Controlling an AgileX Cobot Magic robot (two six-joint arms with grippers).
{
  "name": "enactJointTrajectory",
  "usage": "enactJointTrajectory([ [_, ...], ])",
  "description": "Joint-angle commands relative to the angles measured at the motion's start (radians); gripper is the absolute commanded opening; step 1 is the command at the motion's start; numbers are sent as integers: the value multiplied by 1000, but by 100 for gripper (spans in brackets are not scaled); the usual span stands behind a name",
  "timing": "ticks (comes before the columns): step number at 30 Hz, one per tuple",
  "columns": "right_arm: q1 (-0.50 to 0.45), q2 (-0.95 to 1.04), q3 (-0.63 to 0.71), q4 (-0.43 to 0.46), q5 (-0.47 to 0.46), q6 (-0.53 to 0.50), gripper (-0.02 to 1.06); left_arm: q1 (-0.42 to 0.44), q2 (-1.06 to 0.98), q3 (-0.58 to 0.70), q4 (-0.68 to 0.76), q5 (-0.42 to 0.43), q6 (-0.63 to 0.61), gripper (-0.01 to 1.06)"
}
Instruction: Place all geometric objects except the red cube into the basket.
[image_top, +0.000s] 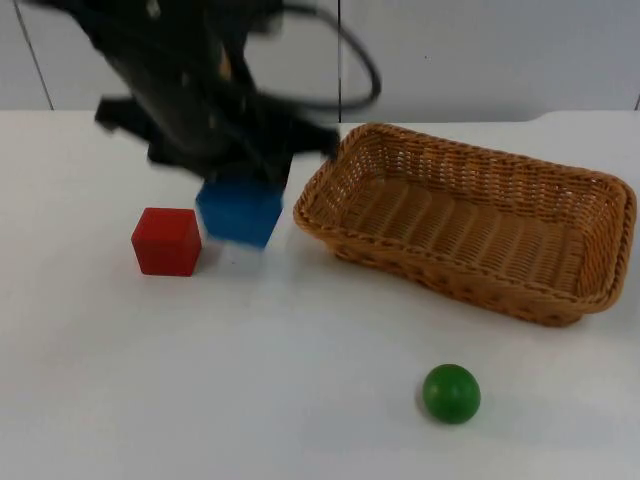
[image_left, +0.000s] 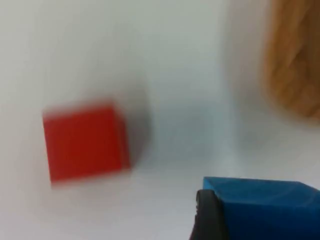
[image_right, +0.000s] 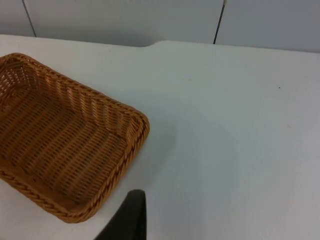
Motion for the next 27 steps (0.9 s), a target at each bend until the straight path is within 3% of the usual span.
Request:
enactJointTrajectory([
  [1, 3, -4, -6, -2, -20, -7, 105, -2, -56, -27, 2, -64, -4, 0],
  [6, 3, -4, -6, -2, -26, -7, 105, -2, -43, -137, -35, -98, -2, 0],
  [9, 3, -4, -6, -2, -27, -7, 105, -13, 5, -221, -75, -94, 64, 0],
  [12, 3, -4, -6, -2, -29, -7, 105, -31, 57, -300, -87, -56, 132, 0],
  [15, 3, -4, -6, 0, -29, -7, 105, -74, 178, -463, -87, 31, 205, 0],
  [20, 3, -4, -6, 23, -29, -7, 105, -118, 320, -627, -114, 103, 210, 0],
  [25, 3, -4, -6, 28, -27, -7, 105, -142, 419, -685, -131, 109, 220, 0],
  [27, 3, -4, -6, 27, -23, -7, 105, -147, 468, -694, -126, 74, 228, 0],
])
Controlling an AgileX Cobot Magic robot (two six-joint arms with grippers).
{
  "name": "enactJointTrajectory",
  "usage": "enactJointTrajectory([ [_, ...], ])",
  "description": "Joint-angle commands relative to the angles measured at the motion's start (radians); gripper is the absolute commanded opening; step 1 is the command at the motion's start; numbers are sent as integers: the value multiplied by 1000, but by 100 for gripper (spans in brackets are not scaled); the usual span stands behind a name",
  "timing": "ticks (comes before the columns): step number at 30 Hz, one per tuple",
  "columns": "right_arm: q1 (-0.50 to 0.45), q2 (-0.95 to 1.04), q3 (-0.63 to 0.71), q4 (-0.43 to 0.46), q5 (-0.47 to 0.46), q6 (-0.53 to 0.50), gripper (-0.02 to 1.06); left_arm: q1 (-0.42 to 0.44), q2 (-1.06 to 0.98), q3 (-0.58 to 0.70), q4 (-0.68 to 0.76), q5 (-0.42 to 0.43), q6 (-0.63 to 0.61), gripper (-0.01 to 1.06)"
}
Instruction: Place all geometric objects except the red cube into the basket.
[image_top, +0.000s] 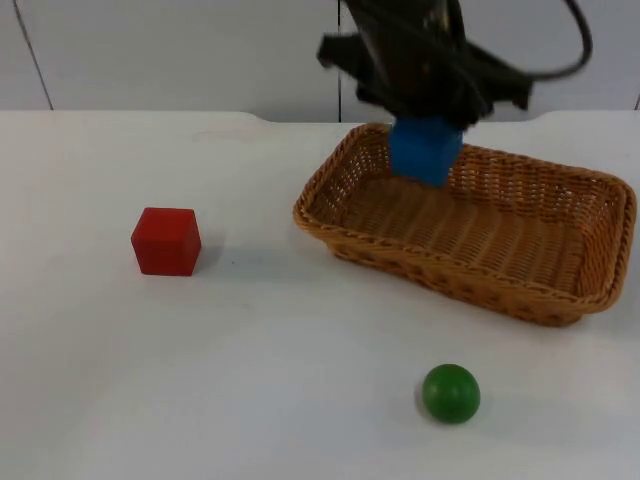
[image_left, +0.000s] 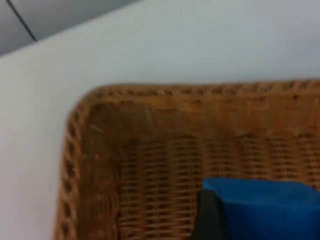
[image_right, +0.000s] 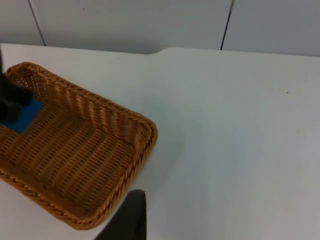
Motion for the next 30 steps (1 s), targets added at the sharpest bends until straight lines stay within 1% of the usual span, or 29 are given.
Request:
enactJointTrajectory([
  [1, 3, -4, -6, 2, -3, -6, 105, -7, 26, -13, -4, -32, 10, 0],
  [2, 3, -4, -6, 2, -1, -6, 105, -7, 43, -13, -4, -54, 11, 0],
  [7, 3, -4, -6, 0, 3, -6, 105, -7, 73, -13, -11, -84, 11, 0],
  [13, 3, -4, -6, -2, -3, -6, 105, -7, 85, -13, -11, -86, 11, 1],
  [14, 3, -4, -6, -2, -3, -6, 105, -7, 87, -13, -11, -80, 11, 6],
  [16, 3, -4, -6, -2, -3, -7, 105, -9, 87, -13, -14, -76, 11, 19],
  [17, 3, -4, -6, -2, -3, -7, 105, -11, 87, -13, -12, -76, 11, 31],
  [18, 3, -4, -6, -2, -3, -7, 105, -11, 87, -13, -12, -76, 11, 31],
  [19, 3, -4, -6, -2, -3, -7, 105, -11, 87, -13, -12, -76, 11, 45],
  [20, 3, -4, -6, -2, -3, -7, 105, -14, 87, -13, -14, -64, 11, 76],
  [21, 3, -4, -6, -2, -5, -7, 105, -13, 87, -13, -14, -57, 11, 95],
  [22, 3, -4, -6, -2, -5, -7, 105, -18, 87, -13, -28, -49, 11, 104],
  [27, 3, -4, -6, -2, -5, -7, 105, -18, 64, -13, -71, -15, 39, 104],
  [30, 3, -4, -6, 0, -5, -7, 105, -18, 37, -13, -62, -8, 58, 104],
])
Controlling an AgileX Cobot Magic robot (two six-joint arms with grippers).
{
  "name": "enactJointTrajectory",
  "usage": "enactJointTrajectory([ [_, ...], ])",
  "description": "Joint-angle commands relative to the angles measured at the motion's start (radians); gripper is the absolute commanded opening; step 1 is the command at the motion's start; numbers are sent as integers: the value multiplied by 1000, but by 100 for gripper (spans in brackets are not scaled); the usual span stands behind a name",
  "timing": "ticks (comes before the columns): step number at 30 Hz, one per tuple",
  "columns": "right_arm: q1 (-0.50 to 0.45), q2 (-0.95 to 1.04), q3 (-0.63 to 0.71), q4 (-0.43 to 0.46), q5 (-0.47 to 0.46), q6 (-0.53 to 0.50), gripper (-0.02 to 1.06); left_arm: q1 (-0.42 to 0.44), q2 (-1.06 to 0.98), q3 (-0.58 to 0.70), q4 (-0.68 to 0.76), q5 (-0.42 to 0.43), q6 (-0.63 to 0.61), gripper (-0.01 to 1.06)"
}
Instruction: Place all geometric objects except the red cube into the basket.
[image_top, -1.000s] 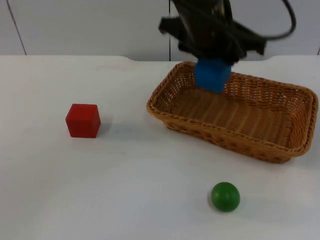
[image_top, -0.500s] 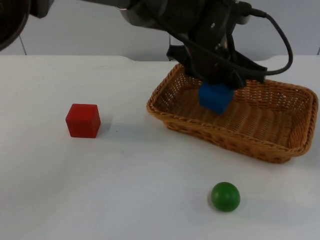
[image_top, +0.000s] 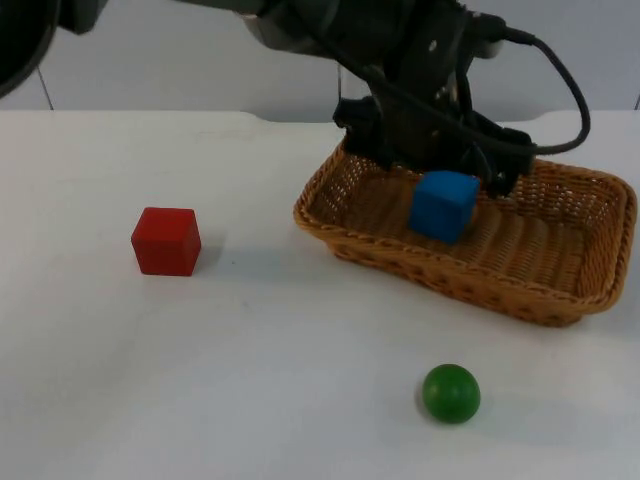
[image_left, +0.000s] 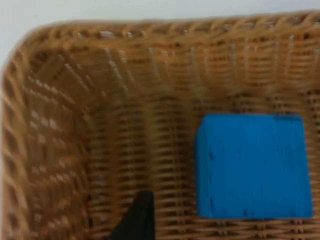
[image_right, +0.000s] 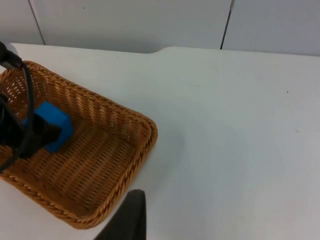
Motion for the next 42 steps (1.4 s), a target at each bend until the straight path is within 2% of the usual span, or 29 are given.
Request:
enactJointTrajectory([
  [1, 3, -4, -6, 0, -5, -5, 105, -7, -50, -4, -5, 2, 41, 104],
  [5, 3, -4, -6, 0, -5, -5, 105, 0, -101, -4, -39, 17, 36, 104],
  [7, 3, -4, -6, 0, -5, -5, 105, 13, -140, -4, -39, 78, 45, 104],
  [8, 3, -4, -6, 0, -5, -5, 105, 13, -140, -4, -39, 78, 45, 104],
  [9, 3, -4, -6, 0, -7, -5, 105, 16, -163, -4, -31, 129, 63, 104],
  [12, 3, -4, -6, 0, -11, -5, 105, 38, -246, -4, 122, 265, 48, 104],
  [13, 3, -4, -6, 0, -11, -5, 105, 38, -246, -4, 122, 265, 48, 104],
  [15, 3, -4, -6, 5, -3, -34, 105, 59, -314, -2, 223, 295, -7, 104],
  [19, 3, -4, -6, 9, 14, -53, 105, 108, -447, 40, 183, 244, 0, 104],
  [23, 3, -4, -6, 29, 13, -53, 105, 166, -686, 244, 155, 122, 9, 104],
  [24, 3, -4, -6, 29, 13, -53, 105, 166, -686, 244, 155, 122, 9, 104],
  [28, 4, 0, -6, 66, 18, -74, 105, 239, -921, 545, 119, 10, -4, 104],
  [29, 4, 0, -6, 66, 18, -74, 105, 239, -921, 545, 119, 10, -4, 104],
  [32, 4, 0, -2, 113, 24, -122, 105, 313, -1148, 769, 112, -39, -50, 104],
  [33, 4, 0, -2, 113, 24, -122, 105, 313, -1148, 769, 112, -39, -50, 104],
  [35, 4, 10, 0, 146, 37, -137, 105, 359, -1272, 841, 97, -34, -52, 104],
  [38, 54, 52, 0, 183, 46, -154, 105, 433, -1385, 863, 90, 57, -52, 104],
  [39, 54, 52, 0, 183, 46, -154, 105, 433, -1385, 863, 90, 57, -52, 104],
  [42, 195, 117, 0, 183, 46, -122, 105, 488, -1442, 863, 80, 107, -27, 104],
])
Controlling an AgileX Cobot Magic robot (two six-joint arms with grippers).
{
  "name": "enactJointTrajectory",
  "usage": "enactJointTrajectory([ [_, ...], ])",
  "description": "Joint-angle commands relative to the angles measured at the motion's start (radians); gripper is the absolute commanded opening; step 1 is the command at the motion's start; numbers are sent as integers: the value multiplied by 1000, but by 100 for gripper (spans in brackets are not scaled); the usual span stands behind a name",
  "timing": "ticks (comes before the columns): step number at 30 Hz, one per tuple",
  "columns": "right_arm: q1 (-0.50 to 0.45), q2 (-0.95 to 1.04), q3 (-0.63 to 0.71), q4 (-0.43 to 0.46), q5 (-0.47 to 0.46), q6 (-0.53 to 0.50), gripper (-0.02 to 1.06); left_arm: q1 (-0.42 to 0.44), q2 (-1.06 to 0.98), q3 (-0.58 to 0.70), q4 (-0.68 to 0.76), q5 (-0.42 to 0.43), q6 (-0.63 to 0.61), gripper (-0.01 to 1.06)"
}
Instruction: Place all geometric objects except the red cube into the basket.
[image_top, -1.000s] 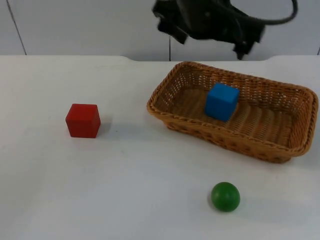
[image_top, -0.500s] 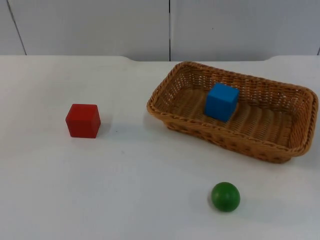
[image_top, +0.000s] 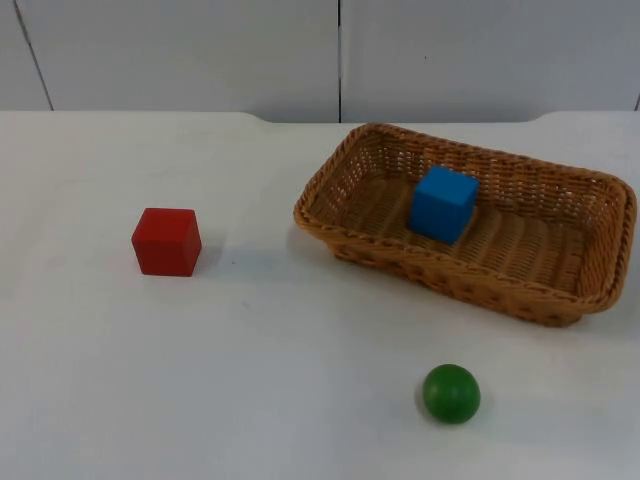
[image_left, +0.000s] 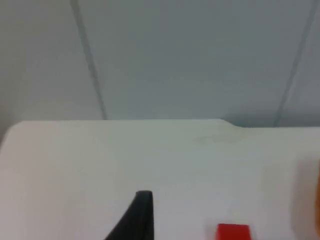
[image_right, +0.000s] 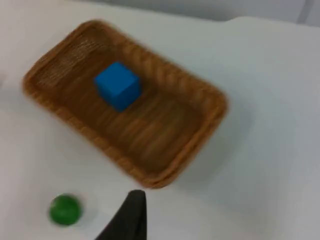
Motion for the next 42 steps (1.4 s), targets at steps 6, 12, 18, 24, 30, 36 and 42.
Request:
enactJointTrajectory([
  [6, 471, 174, 0, -282, -12, 340, 105, 48, -28, 18, -45, 78, 63, 104],
  [12, 726, 332, 4, -468, -98, 573, 105, 48, -30, 59, -45, 62, 66, 104],
  [18, 734, 557, 9, -438, -257, 593, 105, 48, -30, 68, -49, 38, 66, 104],
  [24, 702, 766, 9, -455, -420, 582, 105, 48, -30, 68, -63, 18, 71, 104],
  [30, 578, 874, 9, -450, -483, 570, 105, 48, -30, 68, -88, 7, 70, 104],
  [36, 559, 913, 5, -446, -507, 487, 105, 48, -30, 68, -100, -9, 73, 104],
  [42, 559, 994, 5, -421, -565, 471, 105, 48, -30, 68, -100, -9, 73, 104],
])
